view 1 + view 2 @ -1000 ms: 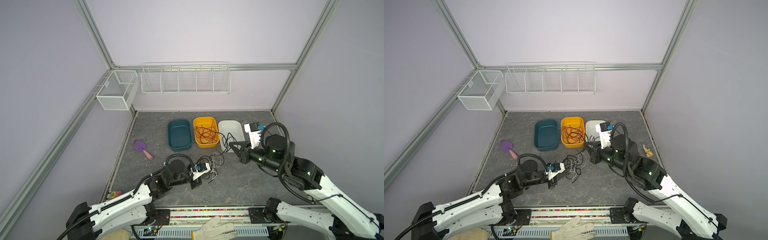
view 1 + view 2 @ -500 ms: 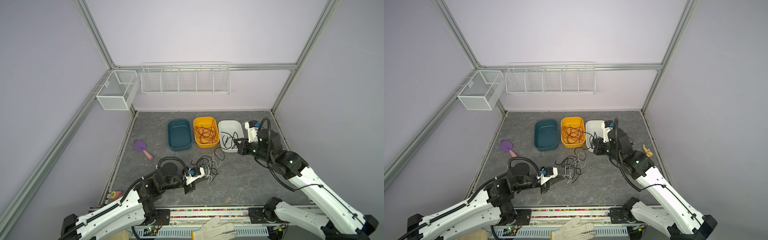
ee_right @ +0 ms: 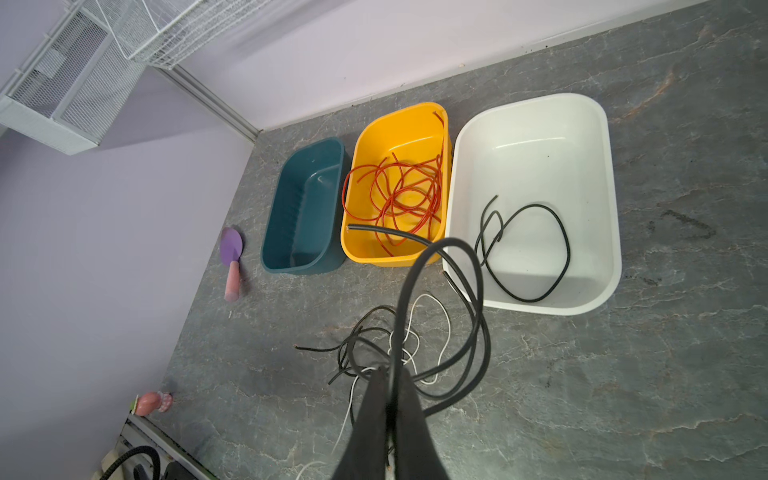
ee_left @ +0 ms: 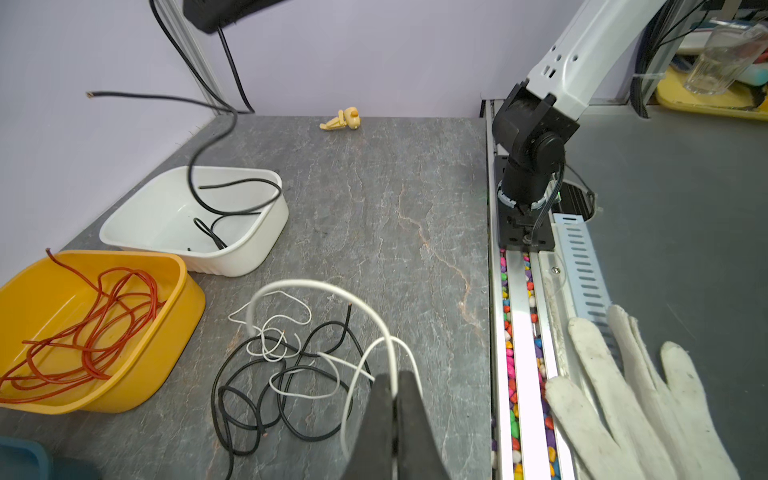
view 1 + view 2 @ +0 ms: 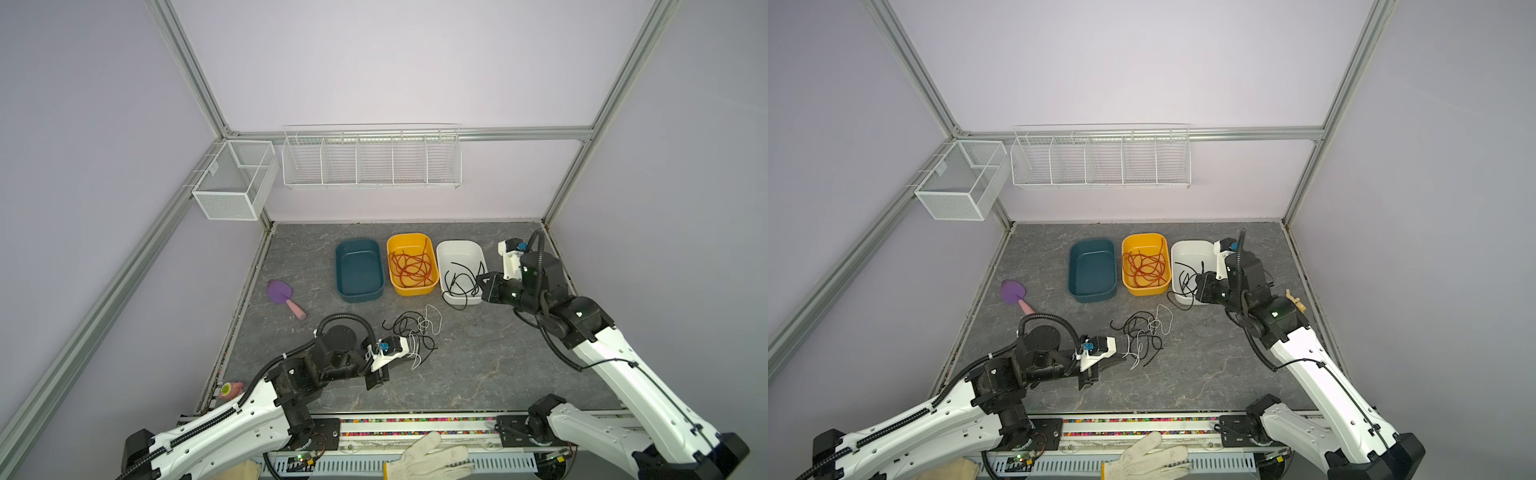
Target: Untangle the cables
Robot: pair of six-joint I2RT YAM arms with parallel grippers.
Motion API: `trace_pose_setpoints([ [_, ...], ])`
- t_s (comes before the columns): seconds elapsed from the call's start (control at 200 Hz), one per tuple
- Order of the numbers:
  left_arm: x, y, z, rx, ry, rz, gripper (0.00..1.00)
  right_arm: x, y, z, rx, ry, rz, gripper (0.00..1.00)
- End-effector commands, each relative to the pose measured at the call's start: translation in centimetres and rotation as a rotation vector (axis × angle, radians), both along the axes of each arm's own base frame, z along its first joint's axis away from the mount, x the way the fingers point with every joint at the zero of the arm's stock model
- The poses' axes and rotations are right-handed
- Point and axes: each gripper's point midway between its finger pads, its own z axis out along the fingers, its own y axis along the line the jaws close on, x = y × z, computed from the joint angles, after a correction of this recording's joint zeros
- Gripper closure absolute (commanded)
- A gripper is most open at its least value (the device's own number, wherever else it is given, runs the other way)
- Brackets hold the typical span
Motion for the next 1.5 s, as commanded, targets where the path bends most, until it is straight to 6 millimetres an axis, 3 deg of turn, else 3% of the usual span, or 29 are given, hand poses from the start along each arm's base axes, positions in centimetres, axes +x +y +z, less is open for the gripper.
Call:
trace_pose_setpoints([
  [0.0,0.8,-0.7,0.3,0.055,-0.037,-0.001,1.0,1.0,-0.1,1.9,-0.008,-0.053,0.0,0.93],
  [0.205,2.2,-1.9,-1.2,0.161,-0.076,-0.006,1.0,3.2,0.1,1.7,-0.012,-0.029,-0.009,0.93],
  [0.38,3.3,-2.4,-3.9,0.284,-0.09,-0.019,1.0,6.0,-1.3,0.4,-0.011,0.004,-0.083,0.93],
  [0.705,6.7,-2.9,-7.8,0.441,-0.148,0.068,1.0,10.4,-1.9,-4.0,0.012,0.132,-0.122,0.93],
  [1.039,8.2,-2.8,-10.1,0.515,-0.173,0.118,1.0,12.3,-1.5,-8.3,-0.008,0.223,-0.138,0.94],
  [1.324,8.9,-2.4,-10.7,0.542,-0.193,0.154,0.87,13.1,-1.6,-12.4,-0.028,0.319,-0.141,0.93],
  [1.494,9.2,-2.2,-10.3,0.528,-0.204,0.179,0.65,13.3,-1.5,-14.2,-0.027,0.366,-0.138,0.93],
])
